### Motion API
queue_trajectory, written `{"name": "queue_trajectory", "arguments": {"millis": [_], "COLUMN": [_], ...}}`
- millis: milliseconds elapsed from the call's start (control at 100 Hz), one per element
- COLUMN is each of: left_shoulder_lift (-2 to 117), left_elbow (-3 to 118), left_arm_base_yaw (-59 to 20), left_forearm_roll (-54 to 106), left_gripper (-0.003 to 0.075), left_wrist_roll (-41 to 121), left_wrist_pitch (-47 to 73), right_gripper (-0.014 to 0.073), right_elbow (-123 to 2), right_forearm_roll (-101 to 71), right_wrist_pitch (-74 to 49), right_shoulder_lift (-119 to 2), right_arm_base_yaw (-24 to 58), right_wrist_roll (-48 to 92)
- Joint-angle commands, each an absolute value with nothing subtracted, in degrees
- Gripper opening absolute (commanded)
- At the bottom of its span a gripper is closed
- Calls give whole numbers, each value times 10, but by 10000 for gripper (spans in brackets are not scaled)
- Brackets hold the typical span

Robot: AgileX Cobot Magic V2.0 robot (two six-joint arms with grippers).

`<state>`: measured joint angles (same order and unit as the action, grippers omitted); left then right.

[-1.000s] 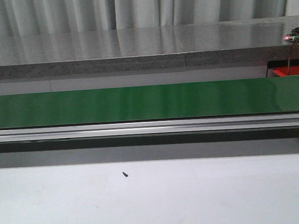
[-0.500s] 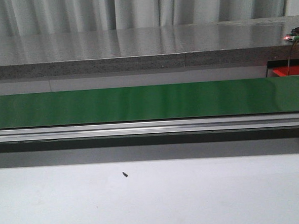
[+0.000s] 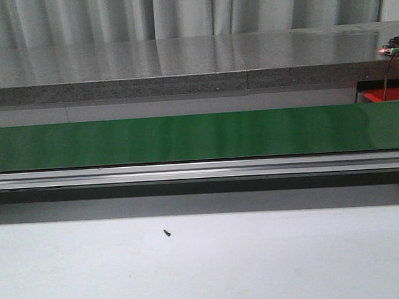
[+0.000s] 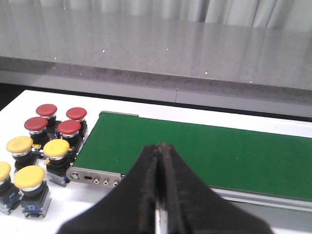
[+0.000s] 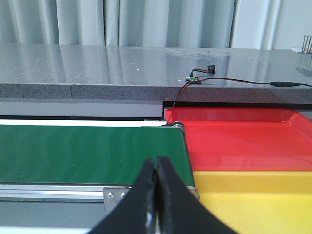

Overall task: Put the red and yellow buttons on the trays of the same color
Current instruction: 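Move the left gripper down over the cluster of yellow buttons, then grasp a yellow button by its cap with the left gripper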

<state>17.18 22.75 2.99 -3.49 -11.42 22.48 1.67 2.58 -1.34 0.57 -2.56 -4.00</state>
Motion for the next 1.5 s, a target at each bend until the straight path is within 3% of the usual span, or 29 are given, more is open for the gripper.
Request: {"name": "queue_trajectory", "arguments": {"millis": [0, 640, 960, 1180, 1270, 1320, 1440, 1490], "left_shoulder_lift": [221, 509, 588, 662, 691, 701, 724, 735], "left_elbow": [263, 377, 378, 418, 434, 440, 458, 470], "left_arm_base_yaw": [45, 195, 202, 241, 249, 249, 250, 255], "left_forearm_roll": [-35, 19, 0, 17, 17, 17, 20, 20], "left_gripper": [-20, -20, -20, -12, 87, 195, 533, 600], "left_wrist_roll": [-127, -127, -127, -127, -127, -127, -132, -157], "left_wrist_pitch": [185, 219, 172, 213, 218, 218, 225, 247], "right_gripper": [-67, -67, -67, -67, -67, -67, -67, -67], "right_elbow": [6, 6, 6, 6, 6, 6, 6, 6], "right_forearm_roll": [32, 32, 32, 32, 32, 32, 32, 32], "right_wrist_pitch": [33, 33, 33, 33, 33, 33, 33, 33], "right_shoulder_lift": [15, 15, 15, 15, 15, 15, 15, 15], "right_arm_base_yaw": [-29, -29, -29, -29, -29, -29, -29, -29], "right_wrist_roll": [-37, -37, -37, -37, -37, -37, -37, -37]}}
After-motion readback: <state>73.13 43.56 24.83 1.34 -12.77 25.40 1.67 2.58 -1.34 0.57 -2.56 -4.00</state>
